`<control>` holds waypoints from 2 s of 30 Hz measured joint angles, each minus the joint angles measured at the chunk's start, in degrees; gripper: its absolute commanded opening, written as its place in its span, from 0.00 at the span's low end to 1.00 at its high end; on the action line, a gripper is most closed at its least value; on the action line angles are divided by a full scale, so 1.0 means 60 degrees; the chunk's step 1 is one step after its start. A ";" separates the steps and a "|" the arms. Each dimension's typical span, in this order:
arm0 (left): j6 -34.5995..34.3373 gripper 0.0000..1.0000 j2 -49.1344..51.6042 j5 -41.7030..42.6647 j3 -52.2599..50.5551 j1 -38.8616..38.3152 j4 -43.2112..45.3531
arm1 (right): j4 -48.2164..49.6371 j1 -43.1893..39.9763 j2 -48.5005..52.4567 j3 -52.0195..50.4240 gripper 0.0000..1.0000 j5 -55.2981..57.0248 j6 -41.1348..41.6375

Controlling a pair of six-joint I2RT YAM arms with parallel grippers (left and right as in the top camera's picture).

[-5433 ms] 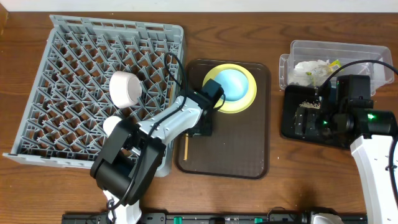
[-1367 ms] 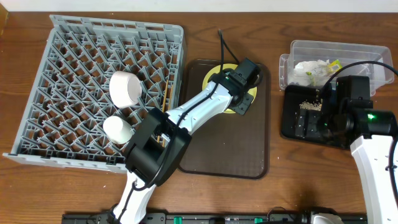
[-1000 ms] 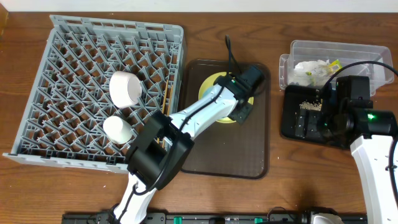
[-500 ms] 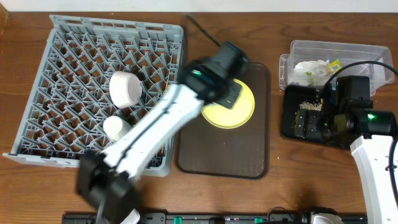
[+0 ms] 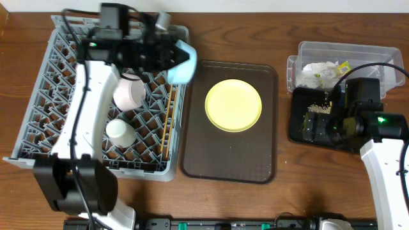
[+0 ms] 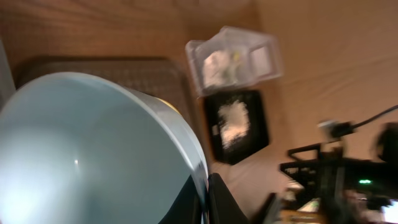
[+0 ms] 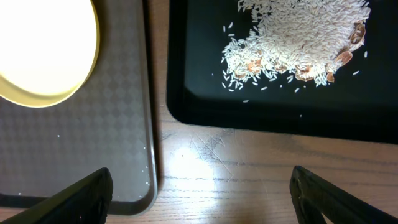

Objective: Sort waste into correct bins and load items into the dishwasher
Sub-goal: 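Lift the blue bowl and set it in the dish rack, then move left gripper to the yellow plate and grasp its rim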

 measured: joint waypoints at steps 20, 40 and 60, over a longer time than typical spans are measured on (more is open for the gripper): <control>-0.0040 0.33 0.2932 0.3603 0.0004 0.1756 0.0069 | -0.0076 0.0000 0.0000 0.0000 0.88 0.0000 0.0000; 0.0153 0.83 0.1800 0.0200 -0.0080 0.2652 -0.0769 | -0.0091 0.0000 0.0000 0.0000 0.89 0.0000 0.0000; 0.0328 0.90 0.0073 -0.6834 -0.0160 -0.5198 -0.1530 | -0.0080 0.0000 0.0000 0.0004 0.89 0.0000 0.0000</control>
